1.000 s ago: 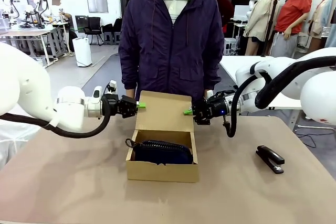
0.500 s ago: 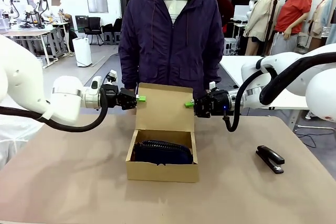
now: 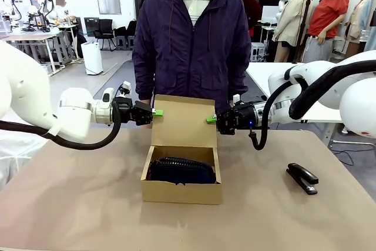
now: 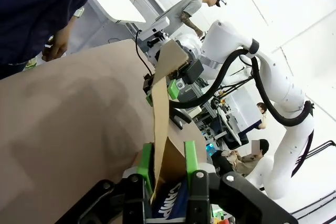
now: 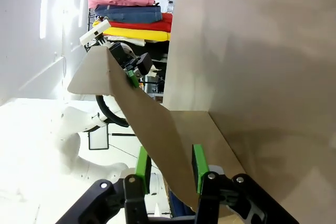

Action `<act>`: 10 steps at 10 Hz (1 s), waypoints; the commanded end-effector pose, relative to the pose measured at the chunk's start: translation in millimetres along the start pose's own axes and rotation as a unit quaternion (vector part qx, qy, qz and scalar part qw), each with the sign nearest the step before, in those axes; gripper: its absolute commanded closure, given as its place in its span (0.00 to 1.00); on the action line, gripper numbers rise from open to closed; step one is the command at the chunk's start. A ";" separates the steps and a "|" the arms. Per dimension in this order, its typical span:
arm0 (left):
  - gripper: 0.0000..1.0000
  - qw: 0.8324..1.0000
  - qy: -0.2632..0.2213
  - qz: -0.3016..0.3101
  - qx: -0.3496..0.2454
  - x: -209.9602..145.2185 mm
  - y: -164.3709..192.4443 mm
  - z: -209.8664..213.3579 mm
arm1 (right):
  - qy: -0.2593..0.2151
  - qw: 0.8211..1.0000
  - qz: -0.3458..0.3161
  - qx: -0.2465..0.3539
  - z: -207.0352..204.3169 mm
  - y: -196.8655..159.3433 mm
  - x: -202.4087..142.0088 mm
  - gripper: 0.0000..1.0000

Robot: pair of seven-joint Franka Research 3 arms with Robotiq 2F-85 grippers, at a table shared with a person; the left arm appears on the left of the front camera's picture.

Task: Pack the items into the box.
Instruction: Close the Mailer Box.

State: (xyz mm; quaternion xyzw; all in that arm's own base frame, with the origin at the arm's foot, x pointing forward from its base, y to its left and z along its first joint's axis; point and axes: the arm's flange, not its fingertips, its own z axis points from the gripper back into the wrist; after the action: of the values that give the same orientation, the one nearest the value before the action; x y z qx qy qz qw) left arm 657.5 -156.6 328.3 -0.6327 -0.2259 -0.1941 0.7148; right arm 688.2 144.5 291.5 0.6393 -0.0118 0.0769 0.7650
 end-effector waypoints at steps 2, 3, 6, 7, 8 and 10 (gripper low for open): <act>0.68 0.998 0.002 -0.066 -0.026 -17.6 -8.2 7.4 | 0.028 0.997 0.061 0.039 -5.3 -3.2 -4.8 0.56; 0.68 0.996 0.000 -0.078 -0.042 -21.9 -11.4 8.9 | 0.017 0.996 0.080 0.037 -2.1 -5.0 -6.4 0.56; 0.68 0.979 0.015 -0.184 -0.089 -36.8 -25.8 11.3 | 0.018 0.982 0.178 0.068 5.4 9.0 -25.2 0.56; 0.68 0.971 0.012 -0.208 -0.121 -42.1 -32.4 12.2 | 0.020 0.972 0.217 0.081 3.6 14.6 -33.9 0.56; 0.68 0.964 0.015 -0.232 -0.128 -47.3 -38.2 12.2 | 0.030 0.960 0.260 0.102 0.1 24.1 -47.8 0.56; 0.68 0.956 0.013 -0.260 -0.132 -56.7 -47.1 12.1 | 0.021 0.944 0.314 0.103 -5.0 40.9 -76.1 0.56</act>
State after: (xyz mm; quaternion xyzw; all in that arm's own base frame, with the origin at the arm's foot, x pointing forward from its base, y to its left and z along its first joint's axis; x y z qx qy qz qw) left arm 597.8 -157.1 335.2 -0.6447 -0.3396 -0.3946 0.5598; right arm 636.2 148.2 314.8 0.6736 -0.1580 0.3137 0.6503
